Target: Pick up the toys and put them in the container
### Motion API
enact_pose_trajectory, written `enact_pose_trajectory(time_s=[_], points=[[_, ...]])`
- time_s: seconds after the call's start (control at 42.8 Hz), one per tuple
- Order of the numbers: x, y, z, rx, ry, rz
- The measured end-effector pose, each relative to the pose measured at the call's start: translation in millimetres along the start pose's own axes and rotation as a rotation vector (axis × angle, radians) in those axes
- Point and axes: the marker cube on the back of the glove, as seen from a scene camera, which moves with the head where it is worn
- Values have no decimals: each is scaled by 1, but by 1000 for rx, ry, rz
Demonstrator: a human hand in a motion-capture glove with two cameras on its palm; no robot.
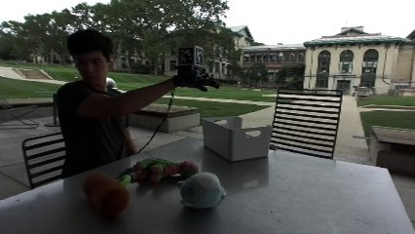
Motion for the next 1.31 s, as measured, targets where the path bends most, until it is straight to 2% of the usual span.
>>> enact_pose_trajectory(time_s=[0.28, 0.421, 0.538, 0.654, 0.865, 1.005, 1.169, 1.309], points=[[24, 4, -4, -11, 8, 22], [85, -16, 5, 9, 87, 53], [67, 24, 5, 20, 89, 10], [93, 41, 17, 31, 121, 3], [138, 71, 66, -13, 112, 66], [182, 71, 110, -77, 91, 98], [193, 93, 169, -181, 45, 186], [205, 99, 204, -212, 74, 200]])
